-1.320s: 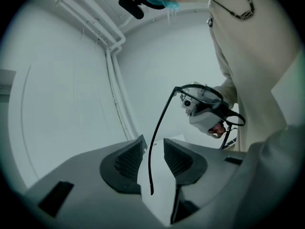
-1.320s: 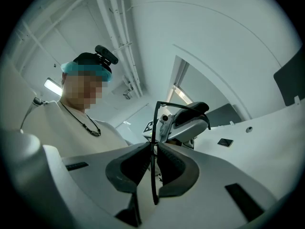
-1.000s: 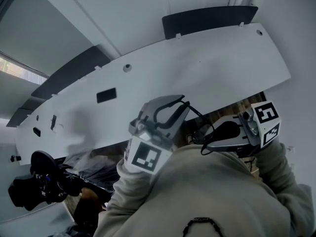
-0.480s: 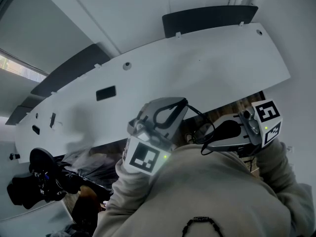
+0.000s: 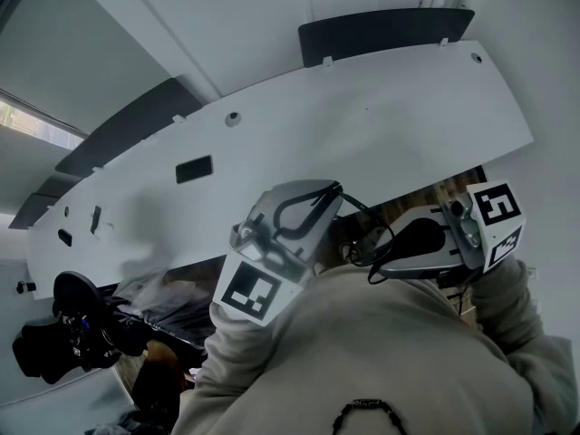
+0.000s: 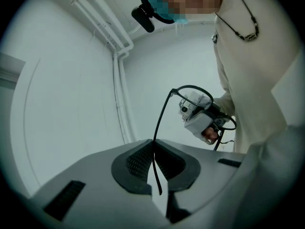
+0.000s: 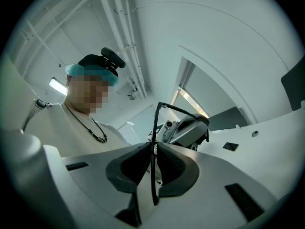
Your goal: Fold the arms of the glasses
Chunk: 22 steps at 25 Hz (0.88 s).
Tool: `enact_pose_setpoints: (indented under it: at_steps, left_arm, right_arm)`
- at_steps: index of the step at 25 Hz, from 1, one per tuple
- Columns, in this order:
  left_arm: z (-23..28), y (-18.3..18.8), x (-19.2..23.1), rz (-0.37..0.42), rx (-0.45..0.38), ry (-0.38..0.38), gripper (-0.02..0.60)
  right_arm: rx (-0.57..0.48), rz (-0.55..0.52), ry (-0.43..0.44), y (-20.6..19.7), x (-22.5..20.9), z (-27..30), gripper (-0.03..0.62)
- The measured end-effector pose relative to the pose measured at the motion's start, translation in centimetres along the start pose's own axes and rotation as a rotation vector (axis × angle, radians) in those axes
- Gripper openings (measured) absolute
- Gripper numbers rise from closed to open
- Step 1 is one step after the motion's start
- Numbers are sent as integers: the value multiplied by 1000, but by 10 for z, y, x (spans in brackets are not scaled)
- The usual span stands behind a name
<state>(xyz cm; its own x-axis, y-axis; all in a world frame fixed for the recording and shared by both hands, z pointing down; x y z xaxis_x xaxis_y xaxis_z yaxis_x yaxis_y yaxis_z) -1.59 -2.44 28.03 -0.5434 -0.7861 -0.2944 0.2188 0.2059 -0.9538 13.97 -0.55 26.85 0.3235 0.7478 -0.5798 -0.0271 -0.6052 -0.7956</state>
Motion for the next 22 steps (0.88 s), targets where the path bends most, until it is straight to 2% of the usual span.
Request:
enact_pose_setpoints:
  at_steps: [15, 22]
  left_arm:
    - [6, 4, 13, -94, -44, 17, 15]
    - [25, 6, 27, -108, -90, -23, 14]
  right_arm:
    - [3, -23, -2, 21, -7, -7, 57]
    - [-6, -74, -38, 33, -16, -14, 57]
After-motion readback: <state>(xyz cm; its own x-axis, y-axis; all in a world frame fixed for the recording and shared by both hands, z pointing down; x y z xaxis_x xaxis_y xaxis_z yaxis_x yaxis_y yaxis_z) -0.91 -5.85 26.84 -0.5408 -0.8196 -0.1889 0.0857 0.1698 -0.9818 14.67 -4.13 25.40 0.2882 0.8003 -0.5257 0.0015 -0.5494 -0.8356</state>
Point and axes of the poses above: the fingertips, and each gripper's own axes: z forward along the fingers, x to its left, y out of its top, the point moved 7 cm from there along -z, backward along the fingers, and after that the axes turned 4 degrees about -x, right-handed, at the moved point
